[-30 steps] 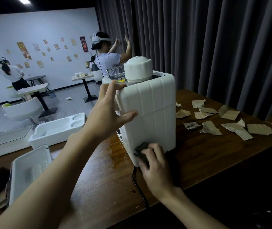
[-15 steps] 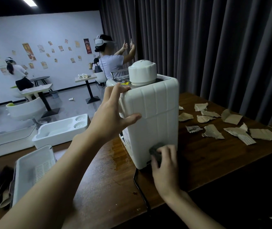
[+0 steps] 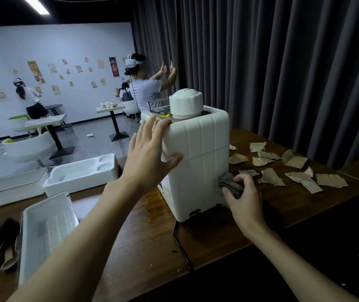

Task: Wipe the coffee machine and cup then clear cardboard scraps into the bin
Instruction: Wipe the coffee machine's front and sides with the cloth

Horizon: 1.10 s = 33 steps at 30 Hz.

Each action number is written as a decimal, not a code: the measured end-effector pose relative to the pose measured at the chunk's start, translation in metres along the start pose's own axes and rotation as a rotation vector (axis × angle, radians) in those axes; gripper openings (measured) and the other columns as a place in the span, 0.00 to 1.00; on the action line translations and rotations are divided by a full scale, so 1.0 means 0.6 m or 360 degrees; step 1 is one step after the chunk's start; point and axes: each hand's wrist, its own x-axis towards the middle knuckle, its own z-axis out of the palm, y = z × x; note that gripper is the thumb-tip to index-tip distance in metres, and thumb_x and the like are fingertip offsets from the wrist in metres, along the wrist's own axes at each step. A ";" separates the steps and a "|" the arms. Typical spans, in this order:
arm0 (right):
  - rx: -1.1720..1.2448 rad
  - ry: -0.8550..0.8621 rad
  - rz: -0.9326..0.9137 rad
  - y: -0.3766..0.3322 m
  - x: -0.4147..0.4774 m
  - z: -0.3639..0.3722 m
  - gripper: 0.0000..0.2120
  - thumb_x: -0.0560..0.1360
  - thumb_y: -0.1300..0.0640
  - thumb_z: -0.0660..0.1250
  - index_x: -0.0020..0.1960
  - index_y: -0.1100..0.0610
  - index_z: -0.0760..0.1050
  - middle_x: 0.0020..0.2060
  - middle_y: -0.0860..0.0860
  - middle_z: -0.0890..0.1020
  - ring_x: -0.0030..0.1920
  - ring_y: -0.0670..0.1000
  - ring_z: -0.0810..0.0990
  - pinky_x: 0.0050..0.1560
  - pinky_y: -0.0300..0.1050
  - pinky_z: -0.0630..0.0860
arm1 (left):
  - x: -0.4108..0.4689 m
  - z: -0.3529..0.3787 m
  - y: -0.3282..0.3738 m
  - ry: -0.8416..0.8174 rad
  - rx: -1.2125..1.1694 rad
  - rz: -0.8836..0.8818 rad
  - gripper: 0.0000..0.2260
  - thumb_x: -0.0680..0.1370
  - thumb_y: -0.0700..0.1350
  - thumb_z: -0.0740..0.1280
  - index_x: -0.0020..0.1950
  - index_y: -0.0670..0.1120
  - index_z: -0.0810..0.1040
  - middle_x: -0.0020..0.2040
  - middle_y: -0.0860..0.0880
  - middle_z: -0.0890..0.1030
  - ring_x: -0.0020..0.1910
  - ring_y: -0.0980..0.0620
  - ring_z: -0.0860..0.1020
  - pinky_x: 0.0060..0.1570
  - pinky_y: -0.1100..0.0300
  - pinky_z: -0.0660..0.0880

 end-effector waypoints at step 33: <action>0.0579 -0.1455 0.0156 -0.027 0.020 -0.319 0.23 0.70 0.42 0.72 0.63 0.47 0.76 0.59 0.50 0.80 0.59 0.47 0.80 0.59 0.46 0.78 | -0.097 0.108 0.280 -0.0329 -0.1137 -0.0069 0.03 0.80 0.40 0.69 0.47 0.45 0.79 0.40 0.51 0.84 0.41 0.55 0.82 0.41 0.57 0.79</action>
